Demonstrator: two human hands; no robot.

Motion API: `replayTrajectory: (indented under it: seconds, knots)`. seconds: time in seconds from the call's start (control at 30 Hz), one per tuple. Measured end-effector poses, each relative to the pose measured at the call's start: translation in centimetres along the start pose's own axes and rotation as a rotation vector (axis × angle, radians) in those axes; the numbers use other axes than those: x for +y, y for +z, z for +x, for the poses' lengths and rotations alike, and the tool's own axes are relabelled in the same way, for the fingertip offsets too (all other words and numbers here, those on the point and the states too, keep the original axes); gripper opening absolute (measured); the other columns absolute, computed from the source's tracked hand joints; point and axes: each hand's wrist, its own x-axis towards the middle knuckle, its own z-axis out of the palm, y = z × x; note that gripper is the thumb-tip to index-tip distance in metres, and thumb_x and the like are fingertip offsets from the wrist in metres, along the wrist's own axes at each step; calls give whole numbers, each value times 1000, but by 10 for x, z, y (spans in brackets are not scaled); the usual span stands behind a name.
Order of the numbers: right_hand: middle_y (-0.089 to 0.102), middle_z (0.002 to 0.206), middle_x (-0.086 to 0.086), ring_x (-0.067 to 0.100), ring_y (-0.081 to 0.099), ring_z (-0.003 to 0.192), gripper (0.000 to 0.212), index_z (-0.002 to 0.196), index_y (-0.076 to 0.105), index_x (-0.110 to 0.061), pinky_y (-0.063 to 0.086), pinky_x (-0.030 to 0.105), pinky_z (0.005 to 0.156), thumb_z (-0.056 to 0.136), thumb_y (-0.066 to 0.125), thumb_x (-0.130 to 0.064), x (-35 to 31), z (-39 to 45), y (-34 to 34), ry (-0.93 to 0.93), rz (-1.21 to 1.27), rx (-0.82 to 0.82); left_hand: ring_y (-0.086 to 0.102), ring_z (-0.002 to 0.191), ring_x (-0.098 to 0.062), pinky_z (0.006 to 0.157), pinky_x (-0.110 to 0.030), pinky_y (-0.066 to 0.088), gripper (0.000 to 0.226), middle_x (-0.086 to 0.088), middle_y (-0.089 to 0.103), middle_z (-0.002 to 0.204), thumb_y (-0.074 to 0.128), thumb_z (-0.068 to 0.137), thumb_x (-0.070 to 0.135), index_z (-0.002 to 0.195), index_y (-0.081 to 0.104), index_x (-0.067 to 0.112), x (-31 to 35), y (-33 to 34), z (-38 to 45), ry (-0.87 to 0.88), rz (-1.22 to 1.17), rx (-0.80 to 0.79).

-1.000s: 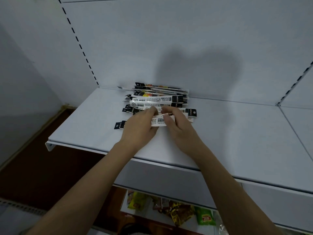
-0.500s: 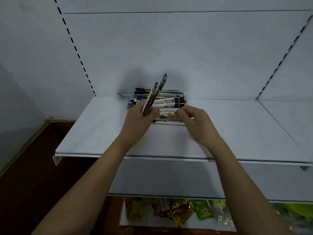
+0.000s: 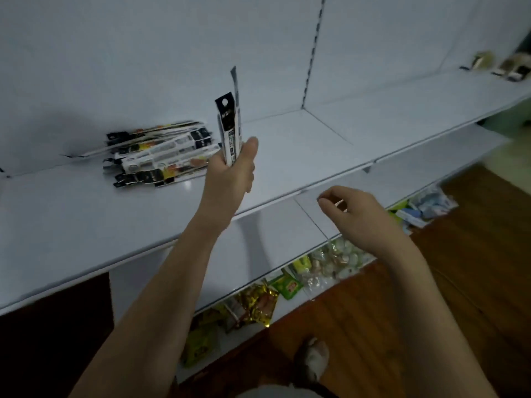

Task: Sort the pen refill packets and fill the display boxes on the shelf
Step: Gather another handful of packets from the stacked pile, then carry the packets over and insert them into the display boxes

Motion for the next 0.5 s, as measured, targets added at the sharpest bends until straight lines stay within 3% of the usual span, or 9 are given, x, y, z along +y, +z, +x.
replayTrajectory:
  seconds: [0.1, 0.13, 0.27, 0.5]
  knots:
    - [62, 95, -17, 5, 60, 79, 17, 106, 65, -24, 52, 32, 71, 100, 51, -31, 39, -47, -24, 149, -18, 108, 44, 56, -19, 55, -20, 44, 41, -12, 41, 60, 50, 102, 34, 71, 48, 8, -9, 42, -19, 18, 62, -138]
    - [62, 94, -16, 4, 59, 79, 15, 105, 65, -25, 51, 30, 69, 100, 51, -31, 52, -63, -30, 196, -24, 147, 47, 56, -17, 58, -20, 47, 43, -6, 45, 57, 51, 102, 35, 68, 48, 10, -17, 54, -26, 1, 85, -180]
    - [66, 93, -9, 11, 61, 84, 16, 101, 67, -26, 49, 34, 73, 98, 53, -33, 108, -124, -46, 395, -23, 248, 42, 50, -9, 59, -31, 48, 38, 9, 41, 51, 54, 101, 35, 67, 49, 17, -68, 98, -58, -144, 133, -333]
    - [61, 111, -7, 14, 57, 99, 27, 119, 62, -28, 51, 35, 85, 99, 50, -43, 213, -211, -83, 699, 1, 13, 37, 49, -12, 60, -36, 38, 33, 9, 38, 52, 56, 99, 39, 83, 53, 10, -101, 221, -98, -224, 203, -519]
